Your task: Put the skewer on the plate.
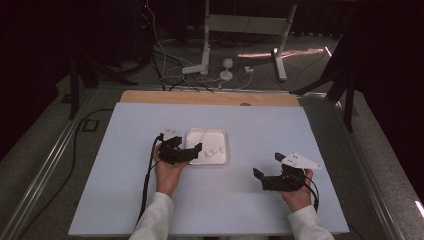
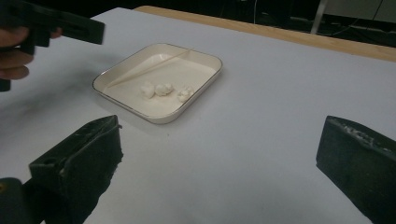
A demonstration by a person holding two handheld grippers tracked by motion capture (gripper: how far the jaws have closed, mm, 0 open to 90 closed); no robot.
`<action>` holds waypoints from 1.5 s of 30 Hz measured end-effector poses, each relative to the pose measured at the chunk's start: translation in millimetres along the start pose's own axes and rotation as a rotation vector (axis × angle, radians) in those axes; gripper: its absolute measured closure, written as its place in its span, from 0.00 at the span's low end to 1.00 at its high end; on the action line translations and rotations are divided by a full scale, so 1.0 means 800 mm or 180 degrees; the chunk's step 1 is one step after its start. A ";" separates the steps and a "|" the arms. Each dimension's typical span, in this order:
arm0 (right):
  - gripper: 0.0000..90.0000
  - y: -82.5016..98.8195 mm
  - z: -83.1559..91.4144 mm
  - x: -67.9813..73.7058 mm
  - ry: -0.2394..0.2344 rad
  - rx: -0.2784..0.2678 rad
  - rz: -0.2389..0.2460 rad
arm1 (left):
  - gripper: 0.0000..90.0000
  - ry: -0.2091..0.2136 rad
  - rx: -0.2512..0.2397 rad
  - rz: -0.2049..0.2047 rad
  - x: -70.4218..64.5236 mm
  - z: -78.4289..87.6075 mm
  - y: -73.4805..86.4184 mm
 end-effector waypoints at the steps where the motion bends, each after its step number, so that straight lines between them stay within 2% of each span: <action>1: 0.00 0.000 0.000 0.000 0.0001 0.0000 -0.0002 | 0.13 0.0035 -0.0004 -0.0031 0.000 0.005 -0.001; 4: 0.00 0.000 0.002 0.000 0.0005 -0.0013 -0.0006 | 0.09 0.0170 -0.0038 -0.0093 0.000 0.022 -0.003; 6: 0.00 0.001 0.005 -0.001 0.0021 -0.0026 -0.0004 | 0.05 0.0186 -0.0055 -0.0185 0.002 0.035 -0.003; 10: 0.00 0.002 0.008 -0.003 0.0029 -0.0040 -0.0020 | 0.01 0.0151 -0.0099 -0.0309 0.010 0.058 0.002; 17: 0.00 0.003 0.008 -0.002 0.0022 -0.0055 -0.0010 | 0.00 0.0188 -0.0256 -0.0451 0.020 0.095 0.014; 24: 0.00 0.005 0.005 0.001 0.0008 -0.0069 0.0016 | 0.00 0.0134 -0.0387 -0.0596 0.029 0.126 0.023; 32: 0.00 0.007 0.005 0.001 -0.0007 -0.0087 0.0007 | 0.00 0.0028 -0.0515 -0.0571 0.043 0.148 0.035; 36: 0.00 0.012 0.003 -0.001 0.0039 -0.0039 0.0042 | 0.00 -0.0048 -0.0564 -0.0543 0.052 0.156 0.036; 45: 0.00 0.013 0.004 -0.006 0.0054 -0.0075 -0.0020 | 0.00 -0.0124 -0.0619 -0.0523 0.062 0.165 0.040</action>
Point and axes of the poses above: each handheld gripper's, and its own axes: z roughly backward along the jaws, y roughly out of its underside, x roughly to its left, the point moved 7 cm from there along -z, roughly forward along the jaws, and after that the axes turned 1 degree about z, right-handed, at the moved point
